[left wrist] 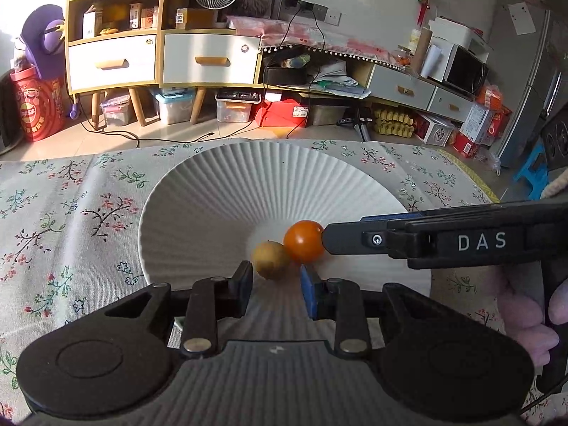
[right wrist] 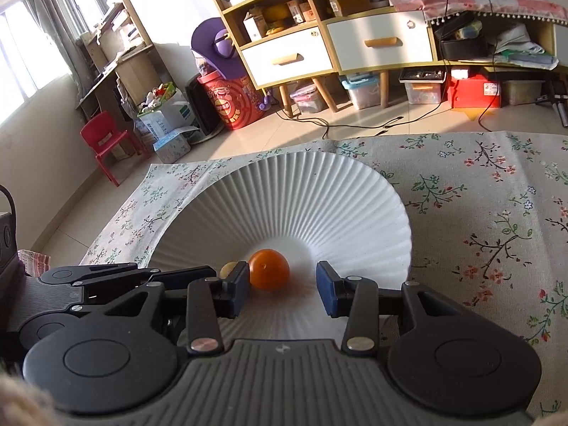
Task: Organize fruits
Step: 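Carry the kiwi and orange into the white bowl while both tools open to release, then grasp the green lime with the left tool while the right tool grasps a mandarin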
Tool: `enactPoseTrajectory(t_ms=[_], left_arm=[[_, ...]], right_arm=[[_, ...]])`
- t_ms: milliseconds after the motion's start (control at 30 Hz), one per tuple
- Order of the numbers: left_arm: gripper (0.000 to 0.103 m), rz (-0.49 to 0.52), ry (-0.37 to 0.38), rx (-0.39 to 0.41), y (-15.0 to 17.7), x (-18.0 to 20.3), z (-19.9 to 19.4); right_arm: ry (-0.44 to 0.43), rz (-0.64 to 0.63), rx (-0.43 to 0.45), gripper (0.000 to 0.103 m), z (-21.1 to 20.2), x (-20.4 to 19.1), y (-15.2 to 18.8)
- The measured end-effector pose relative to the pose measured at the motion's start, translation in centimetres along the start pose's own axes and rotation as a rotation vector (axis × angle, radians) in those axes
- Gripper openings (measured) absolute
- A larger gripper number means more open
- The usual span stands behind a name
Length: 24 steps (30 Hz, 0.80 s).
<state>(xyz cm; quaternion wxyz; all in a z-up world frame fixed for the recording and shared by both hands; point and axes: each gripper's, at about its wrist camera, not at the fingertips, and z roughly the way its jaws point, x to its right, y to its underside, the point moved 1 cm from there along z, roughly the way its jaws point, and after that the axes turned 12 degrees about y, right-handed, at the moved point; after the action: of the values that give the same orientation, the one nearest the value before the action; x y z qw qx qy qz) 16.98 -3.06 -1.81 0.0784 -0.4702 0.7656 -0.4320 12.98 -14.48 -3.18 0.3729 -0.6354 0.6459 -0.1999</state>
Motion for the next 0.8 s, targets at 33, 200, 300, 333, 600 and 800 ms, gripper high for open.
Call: enactPoseTrajectory(t_ms=[33, 200, 300, 333, 600, 800], left_arm=[[0.039, 0.004, -0.003, 0.000, 0.0, 0.2, -0.1], [0.057, 0.024, -0.011, 0.002, 0.3, 1.0, -1.7], [0.067, 0.022, -0.019, 0.006, 0.5, 1.4, -2.7], [0.069, 0.019, -0.020, 0.007, 0.6, 1.5, -3.2], [0.097, 0.006, -0.057, 0.029, 2.1, 2.4, -7.1], [0.103, -0.021, -0.110, 0.037, 3.9, 2.6, -9.8]], right_arm=[[-0.002, -0.001, 0.006, 0.048, -0.3, 0.0, -0.1], [0.028, -0.035, 0.053, 0.078, -2.0, -0.8, -0.2], [0.055, -0.062, 0.082, 0.093, -3.3, -1.3, -0.1], [0.066, -0.069, 0.091, 0.096, -3.6, -1.5, -0.1], [0.161, -0.140, 0.186, 0.102, -6.7, -3.1, 1.6], [0.193, -0.142, 0.159, 0.102, -7.8, -3.6, 3.2]])
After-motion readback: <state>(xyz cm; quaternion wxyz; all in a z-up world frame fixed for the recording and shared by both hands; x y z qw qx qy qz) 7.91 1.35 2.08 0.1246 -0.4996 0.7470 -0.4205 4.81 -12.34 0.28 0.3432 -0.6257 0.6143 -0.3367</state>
